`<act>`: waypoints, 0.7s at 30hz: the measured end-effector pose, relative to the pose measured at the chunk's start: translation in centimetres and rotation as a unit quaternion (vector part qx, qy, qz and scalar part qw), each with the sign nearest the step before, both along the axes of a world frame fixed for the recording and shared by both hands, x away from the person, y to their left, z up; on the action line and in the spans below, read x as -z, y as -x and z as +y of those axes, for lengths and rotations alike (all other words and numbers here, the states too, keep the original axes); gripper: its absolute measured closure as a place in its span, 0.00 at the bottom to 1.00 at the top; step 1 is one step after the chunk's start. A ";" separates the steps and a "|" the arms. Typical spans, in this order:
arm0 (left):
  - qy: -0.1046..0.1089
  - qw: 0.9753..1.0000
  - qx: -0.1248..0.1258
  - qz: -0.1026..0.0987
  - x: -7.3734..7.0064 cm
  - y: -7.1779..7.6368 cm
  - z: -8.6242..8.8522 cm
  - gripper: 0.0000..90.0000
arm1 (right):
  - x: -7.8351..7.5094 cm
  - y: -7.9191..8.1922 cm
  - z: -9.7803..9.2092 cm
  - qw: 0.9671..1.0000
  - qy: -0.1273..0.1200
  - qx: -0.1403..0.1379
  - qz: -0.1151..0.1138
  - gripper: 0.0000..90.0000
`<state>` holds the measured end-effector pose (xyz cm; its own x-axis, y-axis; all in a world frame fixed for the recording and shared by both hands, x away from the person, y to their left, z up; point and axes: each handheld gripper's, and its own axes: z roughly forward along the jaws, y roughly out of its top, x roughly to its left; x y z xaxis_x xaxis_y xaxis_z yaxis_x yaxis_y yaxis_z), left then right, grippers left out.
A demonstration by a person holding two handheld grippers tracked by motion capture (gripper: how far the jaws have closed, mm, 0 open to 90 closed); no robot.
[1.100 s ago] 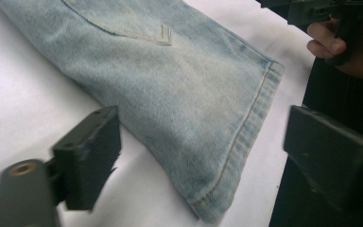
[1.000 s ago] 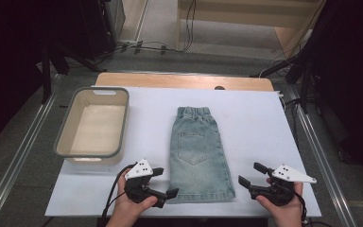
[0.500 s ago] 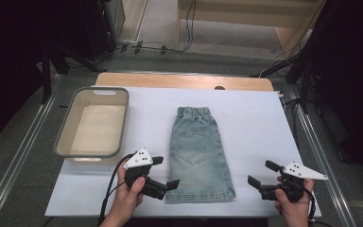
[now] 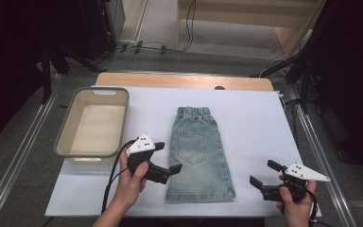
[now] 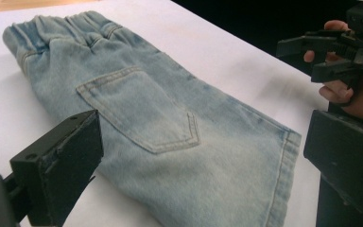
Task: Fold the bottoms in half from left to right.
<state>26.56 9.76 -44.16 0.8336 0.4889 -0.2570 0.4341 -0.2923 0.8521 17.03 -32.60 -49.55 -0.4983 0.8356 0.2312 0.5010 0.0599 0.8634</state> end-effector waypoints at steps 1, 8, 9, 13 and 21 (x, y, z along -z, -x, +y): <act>0.001 1.000 0.001 0.000 -0.1 -0.2 -0.1 0.00 | 0.0 0.0 0.0 1.000 0.000 0.000 -0.001 0.00; 0.005 1.000 0.011 -0.001 -0.7 -1.9 -0.9 0.00 | 0.2 0.3 0.5 1.000 0.008 0.004 -0.008 0.00; 0.005 1.000 0.010 -0.002 -0.8 -2.1 -0.9 0.00 | 0.2 0.3 0.6 1.000 0.008 0.003 -0.010 0.00; 0.007 1.000 0.007 -0.007 -1.3 -3.0 -1.1 0.00 | 0.1 0.4 0.6 1.000 0.009 0.003 -0.011 0.00; 0.000 1.000 0.005 -0.012 -1.9 -4.8 -1.9 0.00 | 0.3 0.5 0.5 1.000 0.010 0.009 -0.009 0.00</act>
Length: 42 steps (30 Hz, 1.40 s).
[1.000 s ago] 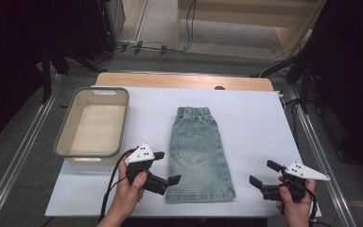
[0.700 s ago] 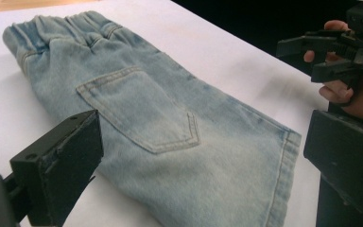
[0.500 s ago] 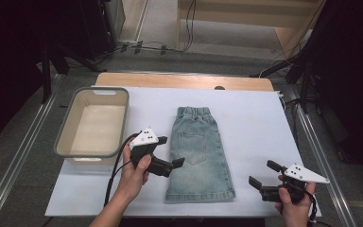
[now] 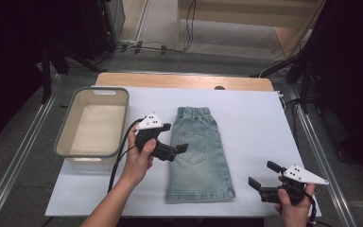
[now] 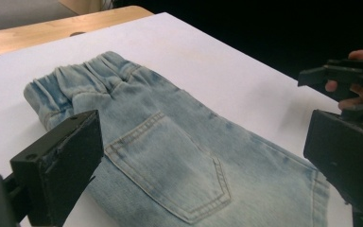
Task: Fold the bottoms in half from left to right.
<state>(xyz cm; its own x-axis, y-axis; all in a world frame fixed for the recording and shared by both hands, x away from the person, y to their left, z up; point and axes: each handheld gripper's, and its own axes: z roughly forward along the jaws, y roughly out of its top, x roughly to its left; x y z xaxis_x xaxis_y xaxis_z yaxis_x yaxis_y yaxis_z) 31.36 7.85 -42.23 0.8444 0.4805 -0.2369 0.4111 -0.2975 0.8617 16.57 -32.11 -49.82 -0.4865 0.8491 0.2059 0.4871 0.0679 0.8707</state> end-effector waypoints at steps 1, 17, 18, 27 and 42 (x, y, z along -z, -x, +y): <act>0.000 1.000 -0.002 0.001 0.0 -0.3 -0.1 0.00 | 0.0 0.0 0.0 1.000 0.000 0.000 0.000 0.00; 0.002 1.000 0.005 0.012 -0.5 -3.8 -1.7 0.00 | 0.2 -0.1 -0.1 1.000 -0.007 -0.006 0.002 0.00; 0.002 1.000 0.005 0.012 -0.5 -3.9 -1.8 0.00 | 0.2 -0.1 -0.1 1.000 -0.008 -0.005 0.002 0.00; 0.000 1.000 0.008 0.011 -1.1 -5.7 -3.4 0.00 | 0.2 -0.1 -0.1 1.000 -0.012 -0.008 0.002 0.00; -0.007 1.000 -0.002 0.019 -1.5 -8.5 -5.2 0.00 | 0.1 0.0 -0.4 1.000 -0.020 -0.005 -0.004 0.00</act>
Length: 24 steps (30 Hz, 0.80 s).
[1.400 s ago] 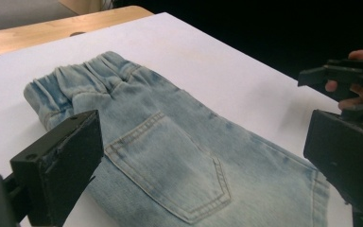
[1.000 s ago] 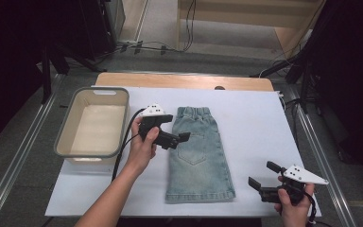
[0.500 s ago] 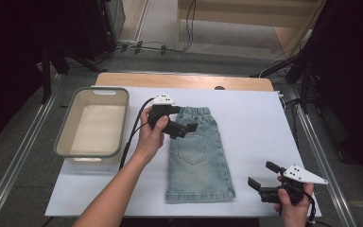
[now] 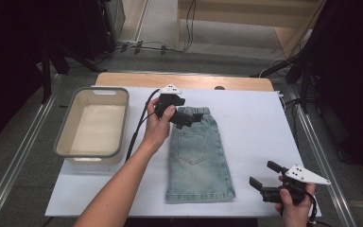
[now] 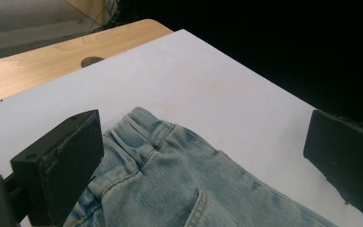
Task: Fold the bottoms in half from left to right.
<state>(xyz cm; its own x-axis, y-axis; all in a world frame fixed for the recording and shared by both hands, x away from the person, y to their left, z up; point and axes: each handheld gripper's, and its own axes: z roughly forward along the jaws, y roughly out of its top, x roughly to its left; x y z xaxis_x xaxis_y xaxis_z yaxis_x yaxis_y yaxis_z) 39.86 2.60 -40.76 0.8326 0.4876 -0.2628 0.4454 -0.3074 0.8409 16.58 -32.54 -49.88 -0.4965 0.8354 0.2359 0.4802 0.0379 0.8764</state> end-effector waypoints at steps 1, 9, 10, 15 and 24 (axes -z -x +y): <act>-0.002 1.000 0.000 -0.001 -0.1 -0.2 -0.1 0.00 | 0.0 0.0 0.0 1.000 -0.002 0.001 0.001 0.00; -0.003 1.000 -0.009 0.007 0.0 -1.7 -0.4 0.00 | 0.0 0.0 -0.3 1.000 -0.004 0.006 0.002 0.00; -0.002 1.000 -0.010 0.007 0.0 -1.9 -0.4 0.00 | 0.0 0.0 -0.4 1.000 -0.003 0.005 0.001 0.00; -0.005 1.000 -0.014 0.018 0.8 -2.7 -0.6 0.00 | 0.1 -0.1 -0.5 1.000 -0.003 0.007 0.002 0.00; -0.012 0.999 -0.023 0.035 2.3 -3.8 -0.8 0.00 | 0.1 -0.1 -0.4 1.000 -0.002 0.007 0.004 0.00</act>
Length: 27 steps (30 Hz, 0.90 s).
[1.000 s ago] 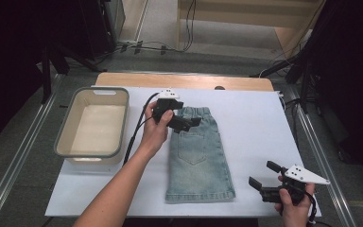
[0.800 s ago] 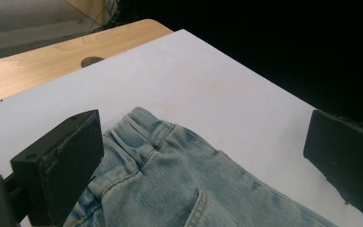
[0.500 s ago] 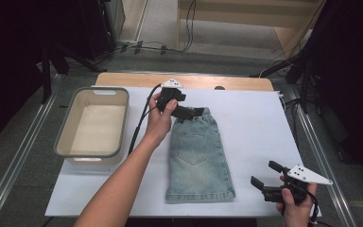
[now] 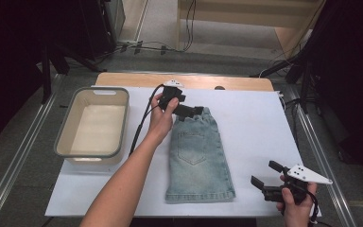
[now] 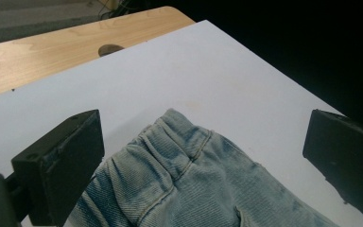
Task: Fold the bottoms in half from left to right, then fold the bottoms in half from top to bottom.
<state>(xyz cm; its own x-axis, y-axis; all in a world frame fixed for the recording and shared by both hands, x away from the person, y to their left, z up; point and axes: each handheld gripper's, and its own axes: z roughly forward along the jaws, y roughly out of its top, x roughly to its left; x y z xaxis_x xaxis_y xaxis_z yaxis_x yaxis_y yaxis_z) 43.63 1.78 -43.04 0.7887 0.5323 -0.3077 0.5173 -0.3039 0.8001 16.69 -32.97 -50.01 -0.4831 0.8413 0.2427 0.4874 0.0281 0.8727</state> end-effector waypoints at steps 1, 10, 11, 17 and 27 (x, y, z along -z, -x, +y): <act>0.001 1.000 -0.001 0.003 0.1 -0.1 0.0 0.00 | 0.0 0.0 0.0 1.000 0.000 -0.001 0.000 0.00; -0.013 0.999 -0.020 0.023 1.8 -1.4 -0.1 0.00 | 0.2 -0.2 -0.1 1.000 0.003 -0.001 0.003 0.00; -0.014 0.999 -0.023 0.026 2.0 -1.5 -0.1 0.00 | 0.3 -0.2 -0.1 1.000 0.004 -0.001 0.002 0.00; -0.018 0.999 -0.032 0.030 2.8 -1.9 0.4 0.00 | 0.4 -0.1 -0.3 1.000 0.003 0.000 0.007 0.00; -0.028 0.995 -0.064 0.066 4.8 -2.4 2.6 0.00 | 0.7 -0.5 0.3 1.000 0.011 -0.007 0.012 0.00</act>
<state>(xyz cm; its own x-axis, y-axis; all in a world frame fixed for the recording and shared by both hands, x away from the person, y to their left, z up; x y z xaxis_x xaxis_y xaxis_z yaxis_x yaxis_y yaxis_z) 46.03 4.33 -47.83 0.6686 0.6447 -0.3707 0.6535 -0.2713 0.7067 17.23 -32.66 -50.69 -0.4888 0.8398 0.2362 0.5079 0.0538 0.8597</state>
